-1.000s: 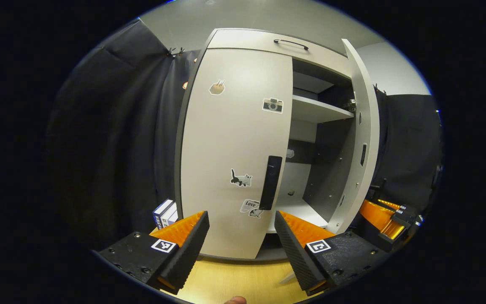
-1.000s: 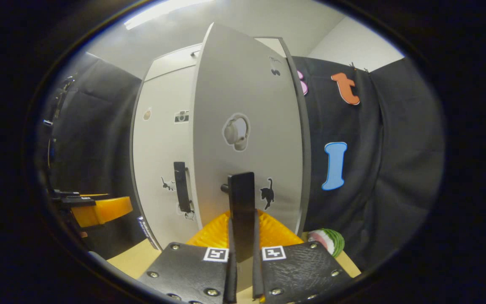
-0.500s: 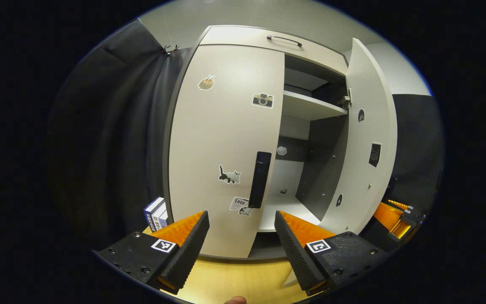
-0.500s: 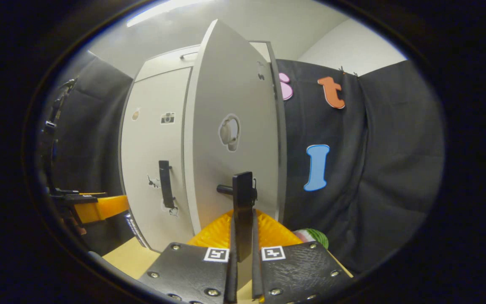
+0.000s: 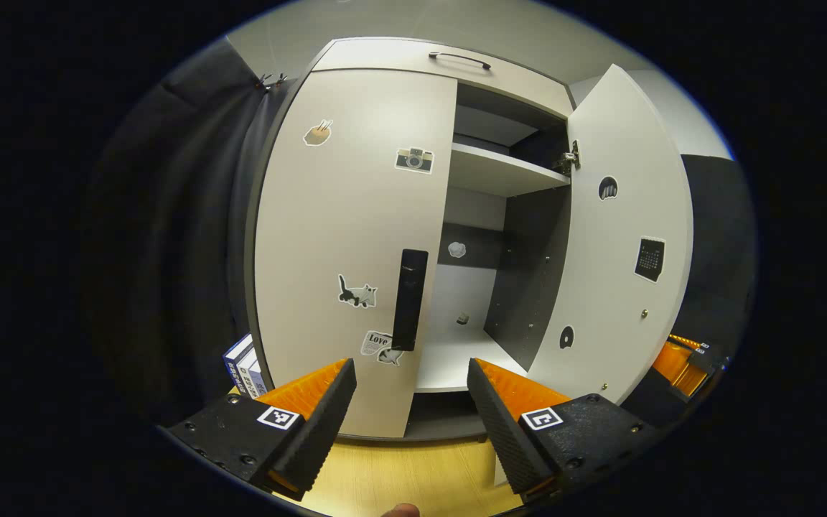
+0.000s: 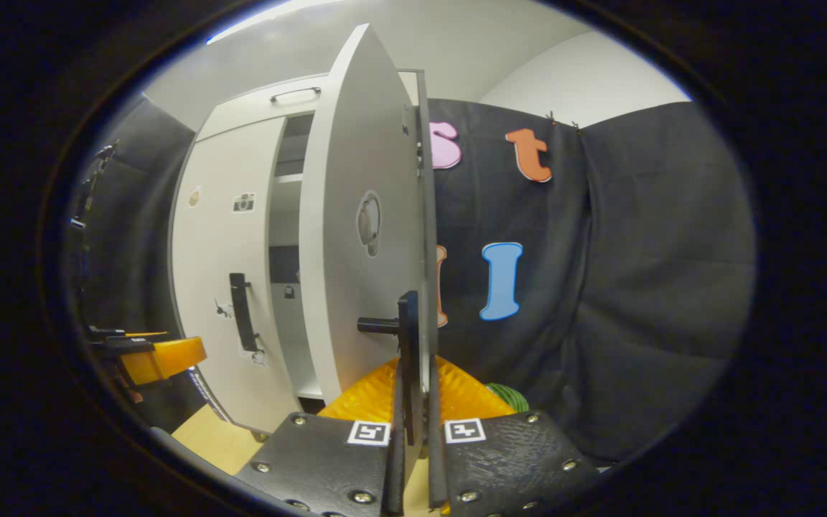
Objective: Open the right door of the double-door shoe cabinet with the right hand, and open the left door with the left hand.
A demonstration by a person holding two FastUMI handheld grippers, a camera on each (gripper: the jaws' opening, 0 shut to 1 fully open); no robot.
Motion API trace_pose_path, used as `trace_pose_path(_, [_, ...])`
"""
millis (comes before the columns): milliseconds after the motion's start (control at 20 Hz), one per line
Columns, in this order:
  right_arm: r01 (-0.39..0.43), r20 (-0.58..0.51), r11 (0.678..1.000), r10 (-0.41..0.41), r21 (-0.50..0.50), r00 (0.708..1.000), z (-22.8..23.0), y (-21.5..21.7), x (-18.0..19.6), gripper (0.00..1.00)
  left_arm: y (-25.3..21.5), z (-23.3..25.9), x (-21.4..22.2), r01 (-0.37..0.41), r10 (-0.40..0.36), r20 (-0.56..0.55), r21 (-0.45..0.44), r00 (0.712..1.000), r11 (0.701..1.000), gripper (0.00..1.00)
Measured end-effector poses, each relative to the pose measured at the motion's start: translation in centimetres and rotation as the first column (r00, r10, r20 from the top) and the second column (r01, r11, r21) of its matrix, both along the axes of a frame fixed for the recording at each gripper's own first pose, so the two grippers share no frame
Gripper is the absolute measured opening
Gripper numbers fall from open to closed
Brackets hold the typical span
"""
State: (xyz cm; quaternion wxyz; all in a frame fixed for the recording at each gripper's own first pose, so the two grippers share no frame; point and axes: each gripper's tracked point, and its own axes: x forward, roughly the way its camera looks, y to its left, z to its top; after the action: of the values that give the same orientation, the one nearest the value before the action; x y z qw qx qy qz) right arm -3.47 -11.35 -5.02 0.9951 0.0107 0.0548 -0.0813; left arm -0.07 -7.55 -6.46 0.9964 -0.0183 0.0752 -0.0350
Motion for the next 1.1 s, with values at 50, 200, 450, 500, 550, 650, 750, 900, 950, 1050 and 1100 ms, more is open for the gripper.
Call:
trace_pose_path(50, [0.011,-0.008,1.0,-0.011,0.01,1.0,-0.2,-0.3,-0.2,0.13,-0.1,-0.1,0.1,0.0,0.0,0.0,0.001,1.0,1.0,0.96])
trace_pose_path(200, [0.063,-0.003,0.998,-0.063,0.01,0.998,-0.1,-2.6,-1.0,0.01,-0.1,-0.3,0.3,-0.005,0.005,-0.006,-0.002,1.0,1.0,0.96])
trace_pose_path(450, [-0.015,-0.008,1.0,0.015,0.026,1.0,-0.4,-3.4,-0.4,0.01,-0.3,-0.8,1.1,-0.011,0.011,-0.016,0.0,1.0,1.0,0.96])
trace_pose_path(500, [-0.026,-0.015,0.999,0.027,0.03,1.0,-0.4,-3.7,-0.2,0.01,-0.3,-0.7,1.4,-0.014,0.014,-0.013,0.003,1.0,1.0,0.96])
trace_pose_path(550, [-0.038,-0.013,0.999,0.038,0.036,0.999,-0.5,-4.0,0.0,0.01,-0.2,-0.7,1.7,-0.017,0.017,-0.01,0.008,1.0,1.0,0.96])
trace_pose_path(650, [-0.054,-0.014,0.998,0.055,0.038,0.998,-0.4,-4.3,0.2,0.01,0.2,-0.4,2.7,-0.03,0.03,0.0,0.023,1.0,0.999,0.96])
trace_pose_path(750, [-0.057,-0.02,0.998,0.058,0.039,0.998,-0.8,-4.3,0.0,0.01,0.8,-0.2,4.1,-0.049,0.048,0.009,0.032,0.999,0.998,0.97])
trace_pose_path(900, [-0.069,-0.06,0.997,0.071,0.033,0.996,-2.5,-4.3,-1.2,0.02,1.5,-0.4,6.4,-0.072,0.071,0.01,0.041,0.997,0.997,0.96])
trace_pose_path(950, [-0.072,-0.064,0.997,0.074,0.027,0.995,-2.8,-4.5,-1.3,0.02,1.6,-0.6,7.1,-0.075,0.075,0.006,0.049,0.997,0.996,0.96])
trace_pose_path(1050, [-0.072,-0.06,0.997,0.072,0.011,0.996,-2.8,-4.7,-2.0,0.03,1.8,-0.9,8.5,-0.08,0.08,0.001,0.063,0.997,0.995,0.97])
trace_pose_path(1100, [-0.072,-0.052,0.997,0.071,-0.003,0.996,-2.5,-4.9,-2.3,0.06,1.8,-1.0,9.2,-0.08,0.081,0.0,0.066,0.997,0.995,0.97])
